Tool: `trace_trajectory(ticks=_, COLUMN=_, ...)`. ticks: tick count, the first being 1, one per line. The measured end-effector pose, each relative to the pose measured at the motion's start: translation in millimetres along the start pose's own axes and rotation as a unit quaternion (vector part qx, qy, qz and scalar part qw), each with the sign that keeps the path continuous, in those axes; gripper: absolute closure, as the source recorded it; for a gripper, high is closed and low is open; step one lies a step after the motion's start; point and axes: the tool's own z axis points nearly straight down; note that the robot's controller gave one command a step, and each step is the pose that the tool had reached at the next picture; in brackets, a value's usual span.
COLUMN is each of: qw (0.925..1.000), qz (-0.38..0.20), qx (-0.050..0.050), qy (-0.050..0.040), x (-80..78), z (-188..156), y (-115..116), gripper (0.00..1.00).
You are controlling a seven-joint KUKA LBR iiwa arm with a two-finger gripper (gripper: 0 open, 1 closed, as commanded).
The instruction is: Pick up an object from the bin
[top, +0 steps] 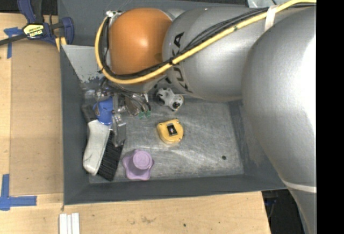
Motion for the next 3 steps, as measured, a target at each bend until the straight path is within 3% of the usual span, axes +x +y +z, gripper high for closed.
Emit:
trace_trajectory(ticks=1, qw=0.992, qz=-0.127, qx=-0.001, qy=0.0031, x=19.9, z=40.2, y=18.6, gripper=0.0)
trace_trajectory(ticks=2, qw=0.9802, qz=-0.198, qx=-0.001, qy=0.0006, x=0.1, z=42.2, y=11.7, gripper=0.0)
trace_trajectory(ticks=3, qw=0.9422, qz=-0.335, qx=0.007, qy=-0.0012, x=25.9, z=82.2, y=11.4, gripper=0.0)
